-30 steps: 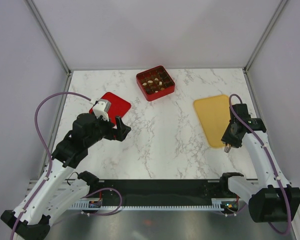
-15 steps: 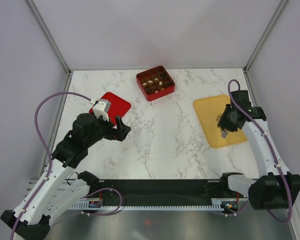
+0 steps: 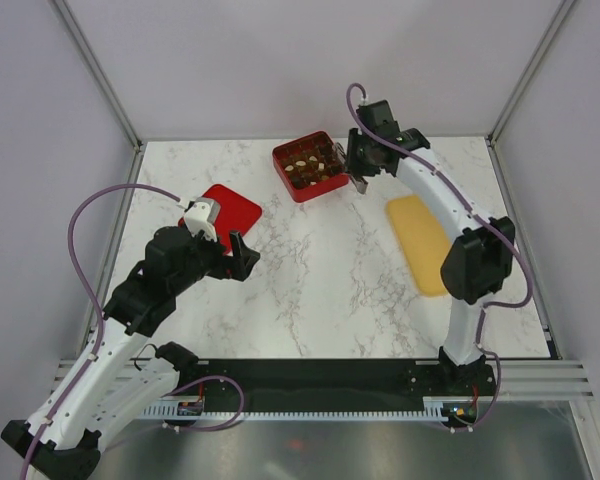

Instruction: Pack the chocolate

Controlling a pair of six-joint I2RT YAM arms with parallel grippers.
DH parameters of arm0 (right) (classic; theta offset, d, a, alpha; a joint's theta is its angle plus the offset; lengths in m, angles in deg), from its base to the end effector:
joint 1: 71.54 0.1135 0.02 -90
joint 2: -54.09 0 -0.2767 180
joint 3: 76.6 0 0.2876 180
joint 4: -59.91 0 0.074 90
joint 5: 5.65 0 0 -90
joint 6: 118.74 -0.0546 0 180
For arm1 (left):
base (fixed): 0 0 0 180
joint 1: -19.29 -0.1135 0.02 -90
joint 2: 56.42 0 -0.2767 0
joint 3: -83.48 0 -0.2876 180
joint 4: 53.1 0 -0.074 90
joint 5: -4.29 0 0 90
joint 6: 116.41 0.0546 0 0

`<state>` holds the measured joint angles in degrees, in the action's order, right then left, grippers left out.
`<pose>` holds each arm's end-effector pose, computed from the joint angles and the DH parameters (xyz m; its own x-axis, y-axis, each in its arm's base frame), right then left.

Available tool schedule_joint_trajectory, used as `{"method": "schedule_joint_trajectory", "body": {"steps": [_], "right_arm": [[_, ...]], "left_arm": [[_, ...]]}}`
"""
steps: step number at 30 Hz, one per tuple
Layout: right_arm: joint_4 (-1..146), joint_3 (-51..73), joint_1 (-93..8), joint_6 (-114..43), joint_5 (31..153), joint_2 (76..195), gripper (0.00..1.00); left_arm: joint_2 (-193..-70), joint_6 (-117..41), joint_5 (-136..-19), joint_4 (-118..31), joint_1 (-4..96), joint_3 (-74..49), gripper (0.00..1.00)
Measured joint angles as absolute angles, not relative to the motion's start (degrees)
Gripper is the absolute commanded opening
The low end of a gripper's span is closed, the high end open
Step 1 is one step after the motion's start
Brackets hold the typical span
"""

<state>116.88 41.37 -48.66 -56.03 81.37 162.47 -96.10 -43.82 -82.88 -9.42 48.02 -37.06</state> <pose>0.4414 0.1832 0.3294 -0.7657 0.1739 -0.6193 -0.0054 0.9610 0.2765 0.1699 -0.0962 0.3354 -0.4945 -0.0697 -0.8664 0.3896 0.8733 -0.2926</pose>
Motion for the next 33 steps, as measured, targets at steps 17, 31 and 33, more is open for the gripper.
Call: {"method": "schedule_joint_trajectory", "body": {"steps": [17, 31, 33], "right_arm": [[106.6, 61.0, -45.7, -51.2, 83.5, 183.1, 0.38], [102.0, 61.8, -45.1, -46.7, 80.3, 188.6, 0.42], [101.8, 62.4, -45.1, -46.5, 79.7, 189.5, 0.43]], "left_arm": [[-96.2, -43.8, -84.1, -9.4, 48.0, -37.1, 1.00], [-96.8, -43.8, -84.2, -9.4, 48.0, -37.1, 1.00], [-96.9, -43.8, -84.2, -9.4, 48.0, -37.1, 1.00]]}}
